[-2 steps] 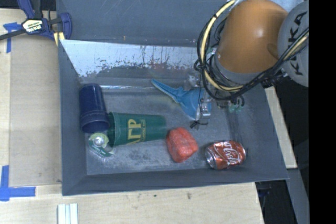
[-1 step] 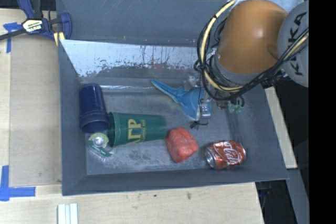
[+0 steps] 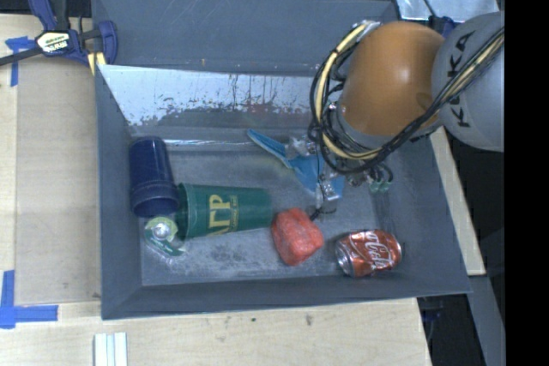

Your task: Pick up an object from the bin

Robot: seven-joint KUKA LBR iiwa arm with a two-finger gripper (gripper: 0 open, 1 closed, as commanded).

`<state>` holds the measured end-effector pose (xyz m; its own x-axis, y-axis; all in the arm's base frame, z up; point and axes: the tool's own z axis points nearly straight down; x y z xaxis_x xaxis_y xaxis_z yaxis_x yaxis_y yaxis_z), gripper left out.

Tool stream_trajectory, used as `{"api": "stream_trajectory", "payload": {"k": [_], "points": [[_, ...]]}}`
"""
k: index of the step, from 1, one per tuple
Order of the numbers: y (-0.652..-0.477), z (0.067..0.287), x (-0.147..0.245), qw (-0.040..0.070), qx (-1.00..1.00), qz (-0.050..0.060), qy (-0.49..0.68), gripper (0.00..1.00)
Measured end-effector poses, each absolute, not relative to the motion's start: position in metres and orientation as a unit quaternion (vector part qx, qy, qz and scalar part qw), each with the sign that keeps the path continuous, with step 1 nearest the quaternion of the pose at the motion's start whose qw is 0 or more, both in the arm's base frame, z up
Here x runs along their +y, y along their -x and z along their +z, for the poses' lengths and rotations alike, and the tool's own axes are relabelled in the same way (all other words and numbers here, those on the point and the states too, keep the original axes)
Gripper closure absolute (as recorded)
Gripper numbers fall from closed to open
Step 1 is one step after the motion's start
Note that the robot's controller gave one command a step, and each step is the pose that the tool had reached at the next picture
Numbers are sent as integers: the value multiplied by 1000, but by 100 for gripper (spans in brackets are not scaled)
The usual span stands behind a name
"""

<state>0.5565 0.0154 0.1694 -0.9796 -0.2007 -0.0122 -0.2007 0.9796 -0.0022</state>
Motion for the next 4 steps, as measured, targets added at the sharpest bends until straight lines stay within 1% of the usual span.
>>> {"api": "stream_trajectory", "payload": {"k": [1, 2, 3, 4], "points": [[-524, 128, 19, 4, 986, 0, 166, 0], [-537, 100, -68, 9, 1000, 0, -12, 100], [-537, 100, -68, 9, 1000, 0, -12, 0], [-537, 100, -68, 9, 1000, 0, -12, 0]]}}
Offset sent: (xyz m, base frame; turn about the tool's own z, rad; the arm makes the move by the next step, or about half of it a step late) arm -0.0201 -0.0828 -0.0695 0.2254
